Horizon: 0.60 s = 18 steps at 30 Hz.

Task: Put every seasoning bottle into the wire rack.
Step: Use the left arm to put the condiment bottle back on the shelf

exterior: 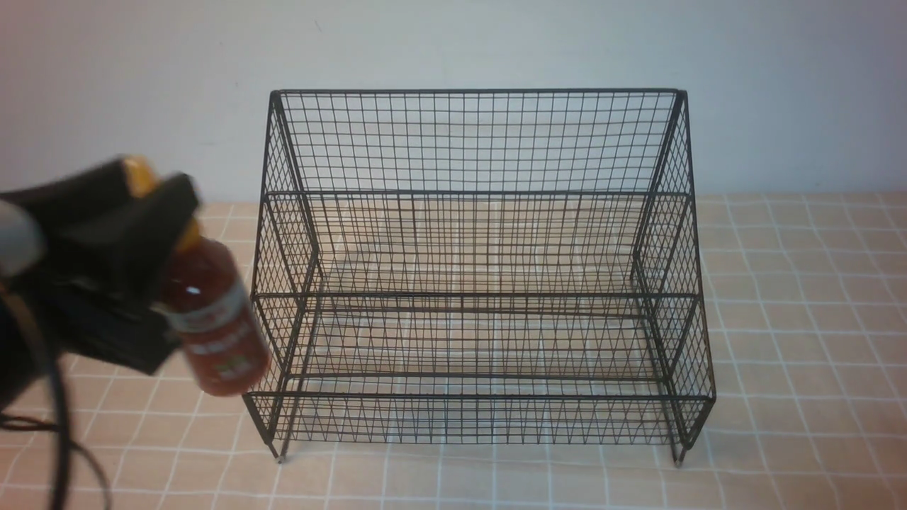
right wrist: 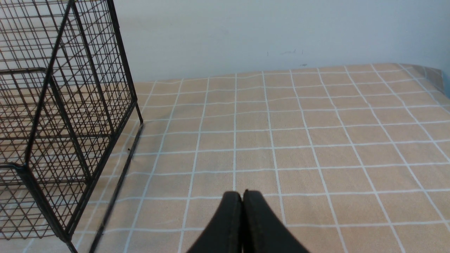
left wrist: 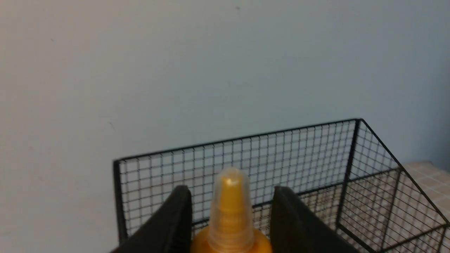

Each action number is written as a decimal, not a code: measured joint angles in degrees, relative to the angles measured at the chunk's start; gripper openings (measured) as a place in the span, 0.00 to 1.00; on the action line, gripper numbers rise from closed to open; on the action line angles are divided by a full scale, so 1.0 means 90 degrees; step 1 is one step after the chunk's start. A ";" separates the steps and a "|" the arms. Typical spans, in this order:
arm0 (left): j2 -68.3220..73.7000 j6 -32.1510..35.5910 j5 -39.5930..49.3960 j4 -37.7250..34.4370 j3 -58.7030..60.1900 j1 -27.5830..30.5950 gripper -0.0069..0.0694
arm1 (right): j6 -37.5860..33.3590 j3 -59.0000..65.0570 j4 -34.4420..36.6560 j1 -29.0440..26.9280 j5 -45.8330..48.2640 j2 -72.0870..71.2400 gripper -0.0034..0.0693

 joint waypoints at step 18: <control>0.2898 0.1891 -0.2814 -0.0905 -0.0007 -0.0005 0.43 | 0.0000 0.0000 0.0000 0.0000 0.0000 0.0000 0.03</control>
